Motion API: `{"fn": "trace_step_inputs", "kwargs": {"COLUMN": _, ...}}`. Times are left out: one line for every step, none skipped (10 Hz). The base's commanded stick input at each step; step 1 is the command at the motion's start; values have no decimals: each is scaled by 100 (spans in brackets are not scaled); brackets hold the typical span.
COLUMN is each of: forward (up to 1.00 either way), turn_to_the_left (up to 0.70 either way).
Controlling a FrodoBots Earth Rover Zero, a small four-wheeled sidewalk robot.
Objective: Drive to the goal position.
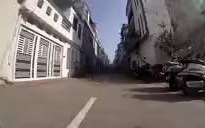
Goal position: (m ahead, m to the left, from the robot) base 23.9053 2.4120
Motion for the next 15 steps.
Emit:
{"fn": "trace_step_inputs", "kwargs": {"forward": 100, "turn_to_the_left": 0}}
{"fn": "trace_step_inputs", "kwargs": {"forward": 100, "turn_to_the_left": 0}}
{"fn": "trace_step_inputs", "kwargs": {"forward": 100, "turn_to_the_left": 0}}
{"fn": "trace_step_inputs", "kwargs": {"forward": 100, "turn_to_the_left": 0}}
{"fn": "trace_step_inputs", "kwargs": {"forward": 100, "turn_to_the_left": 0}}
{"fn": "trace_step_inputs", "kwargs": {"forward": 100, "turn_to_the_left": 0}}
{"fn": "trace_step_inputs", "kwargs": {"forward": 100, "turn_to_the_left": 0}}
{"fn": "trace_step_inputs", "kwargs": {"forward": 100, "turn_to_the_left": 0}}
{"fn": "trace_step_inputs", "kwargs": {"forward": 100, "turn_to_the_left": 0}}
{"fn": "trace_step_inputs", "kwargs": {"forward": 100, "turn_to_the_left": 0}}
{"fn": "trace_step_inputs", "kwargs": {"forward": 100, "turn_to_the_left": -31}}
{"fn": "trace_step_inputs", "kwargs": {"forward": 100, "turn_to_the_left": -40}}
{"fn": "trace_step_inputs", "kwargs": {"forward": 100, "turn_to_the_left": -40}}
{"fn": "trace_step_inputs", "kwargs": {"forward": 100, "turn_to_the_left": -40}}
{"fn": "trace_step_inputs", "kwargs": {"forward": 100, "turn_to_the_left": -40}}
